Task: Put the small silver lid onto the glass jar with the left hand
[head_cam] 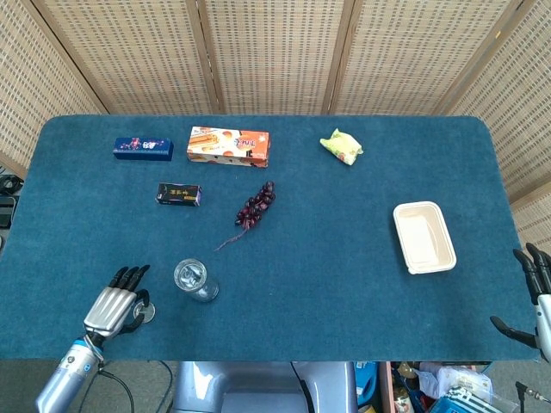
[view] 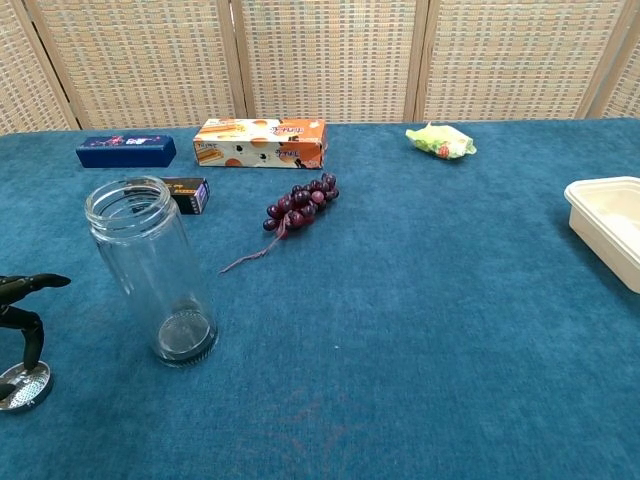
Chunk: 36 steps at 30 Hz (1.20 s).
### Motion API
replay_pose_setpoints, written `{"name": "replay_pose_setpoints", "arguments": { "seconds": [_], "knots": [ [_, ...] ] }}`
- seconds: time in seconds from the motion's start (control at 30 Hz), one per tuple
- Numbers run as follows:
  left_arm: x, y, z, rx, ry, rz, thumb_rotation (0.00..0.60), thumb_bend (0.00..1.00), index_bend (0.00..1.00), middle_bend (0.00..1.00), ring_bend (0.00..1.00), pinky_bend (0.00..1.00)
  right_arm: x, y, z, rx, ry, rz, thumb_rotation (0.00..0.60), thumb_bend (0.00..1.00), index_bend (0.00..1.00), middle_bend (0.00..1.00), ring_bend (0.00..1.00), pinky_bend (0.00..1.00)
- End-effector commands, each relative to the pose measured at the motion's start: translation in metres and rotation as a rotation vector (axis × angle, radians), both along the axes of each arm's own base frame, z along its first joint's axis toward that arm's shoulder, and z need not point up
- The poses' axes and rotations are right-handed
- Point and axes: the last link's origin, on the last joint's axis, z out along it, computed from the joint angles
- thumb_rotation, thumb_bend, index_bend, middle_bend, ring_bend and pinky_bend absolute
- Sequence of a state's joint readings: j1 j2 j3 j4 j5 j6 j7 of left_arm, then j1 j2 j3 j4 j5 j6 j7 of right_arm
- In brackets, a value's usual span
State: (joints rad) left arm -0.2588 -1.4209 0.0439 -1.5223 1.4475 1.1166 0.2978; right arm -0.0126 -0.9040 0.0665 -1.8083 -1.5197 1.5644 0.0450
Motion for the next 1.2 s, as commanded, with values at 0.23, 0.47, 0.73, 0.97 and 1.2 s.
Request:
{"name": "replay_pose_setpoints", "arguments": {
  "seconds": [0.23,0.47,0.73,0.97,1.2],
  "knots": [
    [-0.002,0.000,-0.002,-0.009,0.015,0.015,0.600,0.39,0.53,0.00,0.00,0.00,-0.001,0.000,0.000,0.006,-0.004,-0.005,0.600,0.00,0.00,0.00,0.00,0.00],
    [-0.001,0.000,-0.002,-0.002,0.011,0.016,0.600,0.41,0.55,0.00,0.00,0.00,-0.001,-0.001,0.000,0.008,-0.004,-0.006,0.600,0.00,0.00,0.00,0.00,0.00],
    [-0.003,0.001,-0.002,-0.003,0.017,0.021,0.600,0.43,0.58,0.00,0.00,0.00,-0.001,-0.001,0.000,0.011,-0.004,-0.007,0.600,0.00,0.00,0.00,0.00,0.00],
    [-0.002,0.001,0.004,0.011,0.004,0.016,0.600,0.43,0.58,0.00,0.00,0.00,-0.002,-0.001,-0.002,0.017,-0.004,-0.008,0.600,0.00,0.00,0.00,0.00,0.00],
    [0.004,0.002,0.030,0.071,-0.039,0.000,0.600,0.43,0.58,0.00,0.00,0.00,-0.001,-0.001,-0.003,0.020,-0.003,-0.009,0.600,0.00,0.00,0.00,0.00,0.00]
  ]
}}
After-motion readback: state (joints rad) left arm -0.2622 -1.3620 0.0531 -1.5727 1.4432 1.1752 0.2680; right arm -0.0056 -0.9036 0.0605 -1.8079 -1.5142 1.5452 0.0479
